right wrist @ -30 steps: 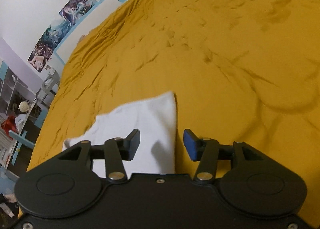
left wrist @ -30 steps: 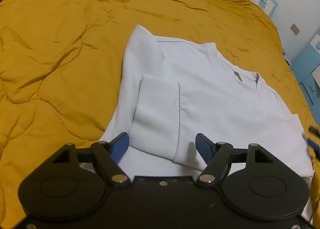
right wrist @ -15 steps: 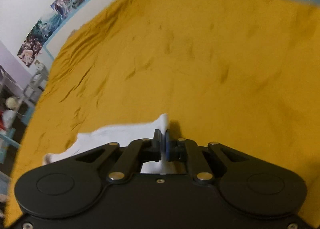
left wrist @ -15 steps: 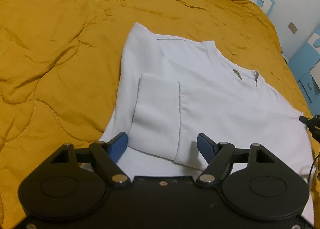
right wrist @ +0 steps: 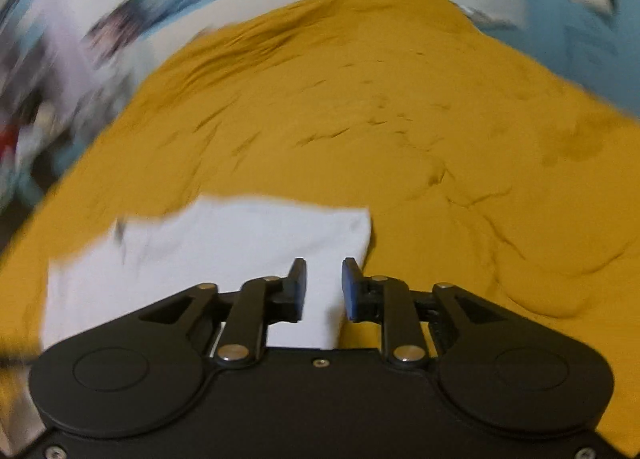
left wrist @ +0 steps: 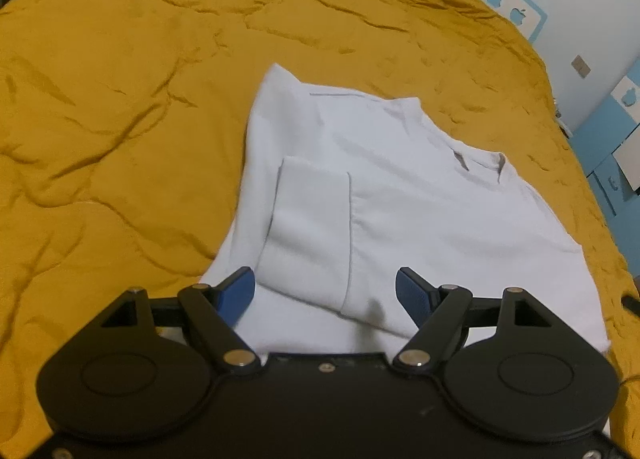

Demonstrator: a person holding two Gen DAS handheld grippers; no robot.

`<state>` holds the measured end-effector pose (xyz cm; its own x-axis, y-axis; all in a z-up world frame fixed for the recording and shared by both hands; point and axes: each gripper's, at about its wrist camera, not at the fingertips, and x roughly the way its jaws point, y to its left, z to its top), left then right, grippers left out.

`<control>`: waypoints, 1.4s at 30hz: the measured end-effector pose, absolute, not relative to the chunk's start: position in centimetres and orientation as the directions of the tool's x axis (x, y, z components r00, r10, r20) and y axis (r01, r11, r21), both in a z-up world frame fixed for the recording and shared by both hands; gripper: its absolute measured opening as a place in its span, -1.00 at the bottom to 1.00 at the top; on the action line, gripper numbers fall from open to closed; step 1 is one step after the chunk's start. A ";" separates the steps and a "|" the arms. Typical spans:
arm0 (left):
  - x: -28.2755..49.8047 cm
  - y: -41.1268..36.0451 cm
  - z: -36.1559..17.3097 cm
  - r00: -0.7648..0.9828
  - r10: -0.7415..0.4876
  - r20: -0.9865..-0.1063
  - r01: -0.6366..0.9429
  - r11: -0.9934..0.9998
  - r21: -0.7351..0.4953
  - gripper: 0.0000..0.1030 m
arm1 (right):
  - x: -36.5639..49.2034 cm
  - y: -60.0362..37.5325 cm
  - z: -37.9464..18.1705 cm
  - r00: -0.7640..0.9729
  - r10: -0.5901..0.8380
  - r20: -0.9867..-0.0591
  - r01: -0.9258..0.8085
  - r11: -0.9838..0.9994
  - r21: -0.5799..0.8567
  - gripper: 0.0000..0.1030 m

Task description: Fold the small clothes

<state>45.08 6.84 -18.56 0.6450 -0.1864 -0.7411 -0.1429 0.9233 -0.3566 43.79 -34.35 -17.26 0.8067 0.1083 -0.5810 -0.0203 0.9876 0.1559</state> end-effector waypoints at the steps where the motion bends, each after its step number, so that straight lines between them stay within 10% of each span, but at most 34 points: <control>1: 44.6 6.9 -18.2 0.644 -0.183 -0.743 -0.138 0.927 -0.348 0.55 | 42.5 -33.6 -17.3 0.799 0.115 -0.591 -0.066 0.992 0.104 -0.60; 11: 41.9 8.9 -18.2 0.607 -0.130 -0.784 -0.189 0.934 -0.302 0.55 | 39.4 -29.3 -20.9 0.745 0.025 -0.667 -0.215 0.955 -0.204 -0.57; 12: 41.9 9.1 -18.4 0.602 -0.123 -0.789 -0.202 0.932 -0.300 0.55 | 39.9 -29.3 -21.1 0.738 -0.006 -0.675 -0.190 0.957 -0.217 -0.89; 19: 38.5 12.2 -15.6 0.603 -0.128 -0.788 -0.217 0.924 -0.316 0.55 | 39.7 -32.5 -21.3 0.681 -0.077 -0.728 -0.016 0.993 -0.119 -0.97; 29: 26.2 14.3 -11.0 0.619 -0.200 -0.759 -0.112 0.935 -0.338 0.82 | 25.3 -34.8 -13.9 0.707 0.346 -0.617 -0.017 0.880 0.474 -0.13; 42: 14.7 14.8 -17.1 0.521 -0.329 -0.788 -0.113 0.888 -0.446 0.97 | 13.0 -34.9 -19.4 0.595 0.384 -0.706 0.074 0.849 0.523 0.10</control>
